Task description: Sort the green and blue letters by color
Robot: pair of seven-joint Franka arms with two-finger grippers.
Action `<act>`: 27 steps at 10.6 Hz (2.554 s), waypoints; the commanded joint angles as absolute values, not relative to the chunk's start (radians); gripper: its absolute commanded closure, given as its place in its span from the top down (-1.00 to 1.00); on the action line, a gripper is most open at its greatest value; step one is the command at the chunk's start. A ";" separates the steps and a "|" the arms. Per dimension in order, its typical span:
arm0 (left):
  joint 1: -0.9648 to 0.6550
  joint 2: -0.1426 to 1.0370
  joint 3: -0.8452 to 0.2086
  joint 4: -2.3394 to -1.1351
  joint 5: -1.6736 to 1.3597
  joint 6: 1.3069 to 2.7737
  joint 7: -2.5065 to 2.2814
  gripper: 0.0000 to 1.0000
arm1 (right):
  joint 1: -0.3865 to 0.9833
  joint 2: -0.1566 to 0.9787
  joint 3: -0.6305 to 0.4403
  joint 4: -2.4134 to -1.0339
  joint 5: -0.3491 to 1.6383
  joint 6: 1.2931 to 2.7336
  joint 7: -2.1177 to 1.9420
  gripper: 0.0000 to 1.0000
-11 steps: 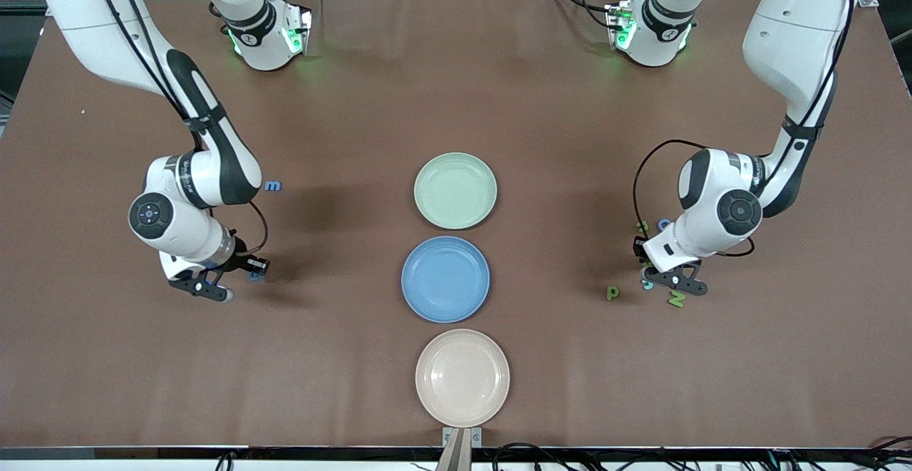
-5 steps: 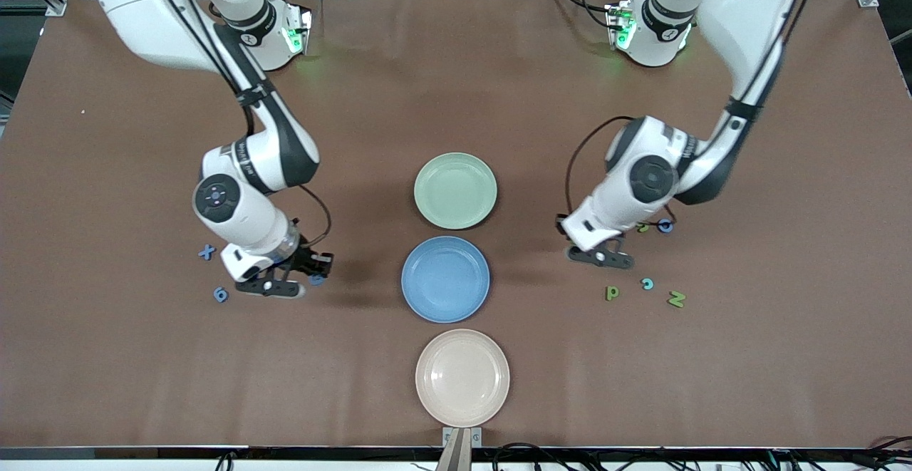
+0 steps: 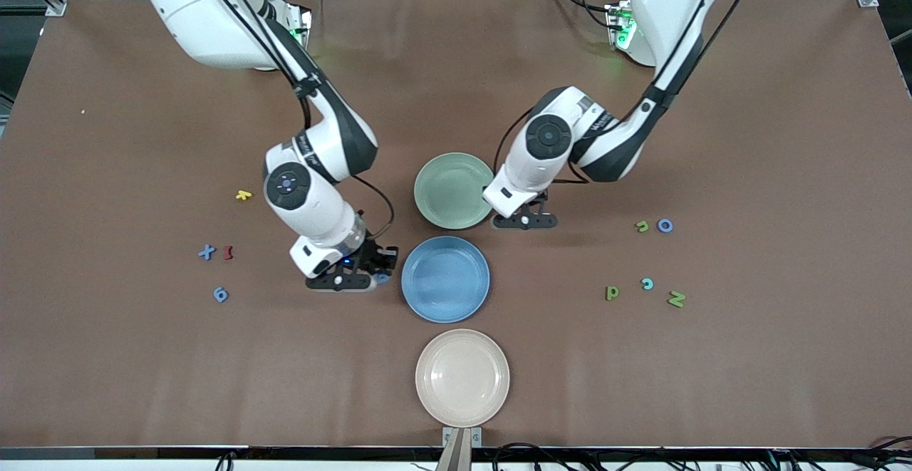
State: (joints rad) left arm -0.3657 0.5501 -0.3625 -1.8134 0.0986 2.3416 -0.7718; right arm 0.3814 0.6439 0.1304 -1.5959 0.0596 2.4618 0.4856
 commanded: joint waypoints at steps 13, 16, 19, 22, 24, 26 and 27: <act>-0.349 0.609 -0.304 -1.672 0.153 2.228 -0.798 1.00 | 0.332 0.683 0.152 -1.535 0.049 2.354 0.534 1.00; -0.240 0.575 -0.304 -1.678 0.161 2.152 -0.466 1.00 | 0.212 0.612 0.134 -1.587 0.043 2.263 0.326 1.00; -0.157 0.531 -0.304 -1.748 0.166 2.128 -0.227 1.00 | 0.135 0.589 0.050 -1.592 0.008 2.198 0.114 1.00; -0.079 0.460 -0.307 -1.847 0.170 2.128 -0.259 1.00 | 0.051 0.592 0.018 -1.591 0.008 2.209 -0.174 1.00; -0.019 0.453 -0.311 -1.879 0.161 2.128 -0.343 1.00 | 0.002 0.603 0.018 -1.594 0.012 2.215 -0.404 1.00; -0.017 0.445 -0.311 -1.907 0.170 2.128 -0.521 1.00 | -0.034 0.618 0.018 -1.627 0.012 2.268 -0.545 1.00; -0.005 0.445 -0.310 -1.908 0.170 2.128 -0.543 1.00 | -0.046 0.630 0.018 -1.664 0.012 2.333 -0.592 1.00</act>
State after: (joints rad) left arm -0.0173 0.4824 -0.2977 -1.8630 0.1509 2.1300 -0.4299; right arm -0.0145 0.6276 0.0057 -1.5870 0.0198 2.2323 -0.4777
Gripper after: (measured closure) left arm 0.000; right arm 0.000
